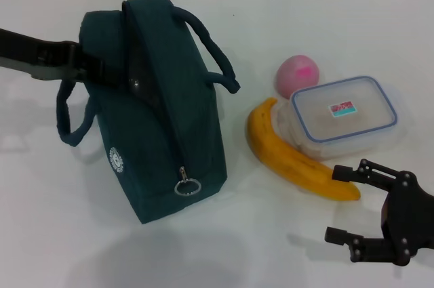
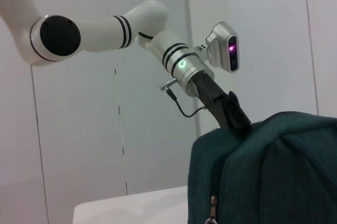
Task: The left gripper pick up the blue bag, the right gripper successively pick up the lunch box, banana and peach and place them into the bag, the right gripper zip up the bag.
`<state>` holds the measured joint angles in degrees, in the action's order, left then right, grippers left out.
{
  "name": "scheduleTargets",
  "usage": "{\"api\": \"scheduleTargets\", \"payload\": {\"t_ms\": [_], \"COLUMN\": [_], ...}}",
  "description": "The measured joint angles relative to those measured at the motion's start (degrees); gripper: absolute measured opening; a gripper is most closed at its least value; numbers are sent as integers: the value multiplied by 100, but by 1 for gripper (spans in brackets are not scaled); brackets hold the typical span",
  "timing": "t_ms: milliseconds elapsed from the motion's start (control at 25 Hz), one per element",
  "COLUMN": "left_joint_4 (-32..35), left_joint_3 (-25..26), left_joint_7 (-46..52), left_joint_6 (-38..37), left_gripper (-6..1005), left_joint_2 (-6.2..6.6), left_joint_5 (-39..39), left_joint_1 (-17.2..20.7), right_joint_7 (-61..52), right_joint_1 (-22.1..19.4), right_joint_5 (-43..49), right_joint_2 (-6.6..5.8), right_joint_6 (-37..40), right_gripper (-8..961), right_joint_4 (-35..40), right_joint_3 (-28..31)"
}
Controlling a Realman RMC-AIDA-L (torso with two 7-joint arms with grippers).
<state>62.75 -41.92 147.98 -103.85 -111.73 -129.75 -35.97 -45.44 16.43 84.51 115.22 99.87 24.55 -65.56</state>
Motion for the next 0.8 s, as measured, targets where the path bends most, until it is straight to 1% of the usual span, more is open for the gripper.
{"api": "scheduleTargets", "payload": {"t_ms": [200, 320, 400, 480, 560, 680, 800], "left_joint_4": [-71, -89, -90, -89, -90, -90, -95], "left_joint_3": [19, 2, 7, 22, 28, 32, 34], "left_joint_7": [-36, -42, -41, -39, -27, -17, -17], "left_joint_6": [58, 62, 63, 61, 51, 43, 38], "left_gripper": [278, 141, 50, 46, 44, 43, 42], "left_joint_2": [14, 17, 11, 2, 0, 2, 18], "left_joint_5": [66, 67, 83, 181, 289, 502, 625], "left_joint_1": [-3, -4, -5, -6, -6, 24, 40], "right_joint_7": [0, 0, -30, -284, -834, -1912, -2789], "right_joint_1": [-21, -56, -64, -64, -64, -62, -61], "right_joint_5": [-123, -469, -804, -1253, -1623, -1907, -1938], "right_joint_2": [0, -7, -33, -66, -77, -80, -71], "right_joint_6": [31, 167, 308, 432, 477, 398, 221], "right_gripper": [860, 860, 860, 860, 860, 860, 859], "right_joint_4": [-30, -175, -357, -621, -880, -1217, -1488], "right_joint_3": [3, 10, 13, 90, 296, 854, 1431]}}
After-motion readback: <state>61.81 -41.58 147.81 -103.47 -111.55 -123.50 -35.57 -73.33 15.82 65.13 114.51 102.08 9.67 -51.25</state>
